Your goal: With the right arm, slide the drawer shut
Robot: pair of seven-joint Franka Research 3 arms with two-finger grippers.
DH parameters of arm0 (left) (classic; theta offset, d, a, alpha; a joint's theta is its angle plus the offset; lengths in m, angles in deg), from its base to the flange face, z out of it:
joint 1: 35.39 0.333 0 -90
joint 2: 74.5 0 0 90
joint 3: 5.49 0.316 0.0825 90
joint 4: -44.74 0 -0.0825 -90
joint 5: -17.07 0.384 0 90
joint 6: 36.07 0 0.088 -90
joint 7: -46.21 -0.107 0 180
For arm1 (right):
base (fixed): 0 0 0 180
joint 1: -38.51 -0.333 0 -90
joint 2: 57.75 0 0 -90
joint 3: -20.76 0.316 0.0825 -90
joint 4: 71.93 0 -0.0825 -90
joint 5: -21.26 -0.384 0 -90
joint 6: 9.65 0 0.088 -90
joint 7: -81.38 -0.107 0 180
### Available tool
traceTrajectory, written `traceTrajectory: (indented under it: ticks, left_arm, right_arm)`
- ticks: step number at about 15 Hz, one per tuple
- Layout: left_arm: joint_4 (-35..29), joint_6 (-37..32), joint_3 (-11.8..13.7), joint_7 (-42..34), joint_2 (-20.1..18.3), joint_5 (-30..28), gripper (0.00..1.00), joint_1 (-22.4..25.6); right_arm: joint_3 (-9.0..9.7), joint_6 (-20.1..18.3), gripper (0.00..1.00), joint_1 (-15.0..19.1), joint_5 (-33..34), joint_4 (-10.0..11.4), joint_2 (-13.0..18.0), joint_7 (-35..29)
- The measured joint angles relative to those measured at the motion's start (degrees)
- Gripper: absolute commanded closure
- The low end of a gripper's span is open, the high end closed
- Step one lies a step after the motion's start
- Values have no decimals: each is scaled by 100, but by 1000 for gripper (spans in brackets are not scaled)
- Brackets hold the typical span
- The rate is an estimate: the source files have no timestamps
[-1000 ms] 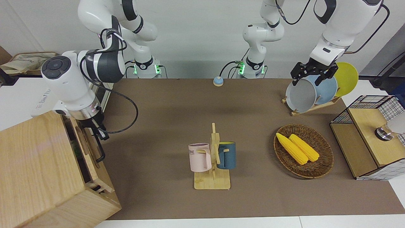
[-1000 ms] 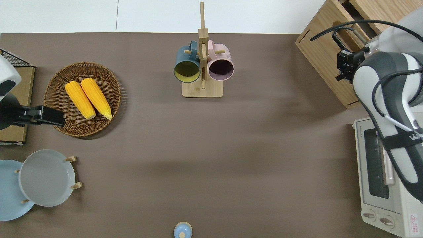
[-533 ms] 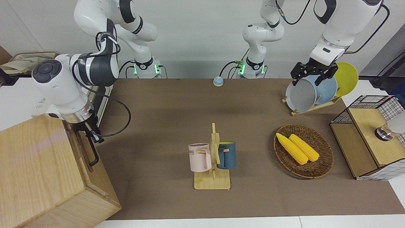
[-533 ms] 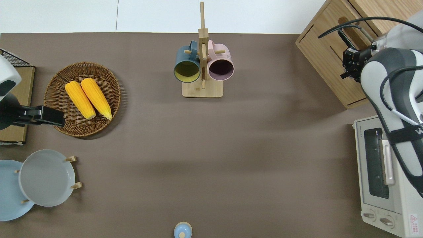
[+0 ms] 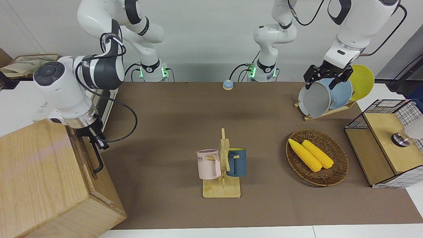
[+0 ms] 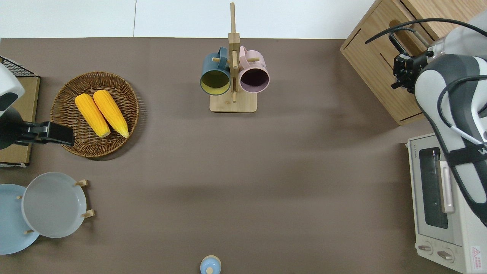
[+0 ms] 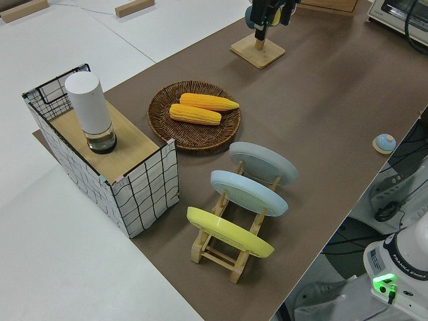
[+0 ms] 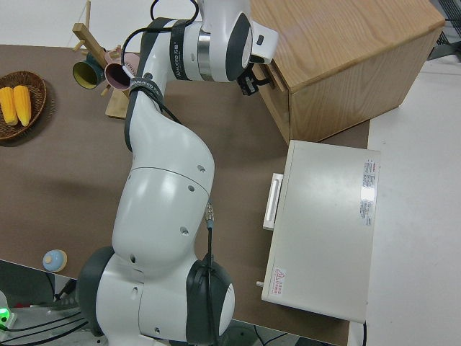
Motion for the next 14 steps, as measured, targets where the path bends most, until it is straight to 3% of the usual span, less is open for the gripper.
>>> traceTrajectory:
  ticks: [4,8,11,14]
  left_arm:
    - [0,0,0,0,0,0,7,0]
    - [0,0,0,0,0,0,7,0]
    - [0,0,0,0,0,0,7,0]
    - [0,0,0,0,0,0,7,0]
  right_arm:
    - [342,-276,1000,-69,5,-118,127,447]
    - [657,-771,1000,-87,5,-124,504,872]
    - [923,-903,1000,-103,4,-14,776,1092]
    - [1013,-927,1000,-218,5,257,1063,1478]
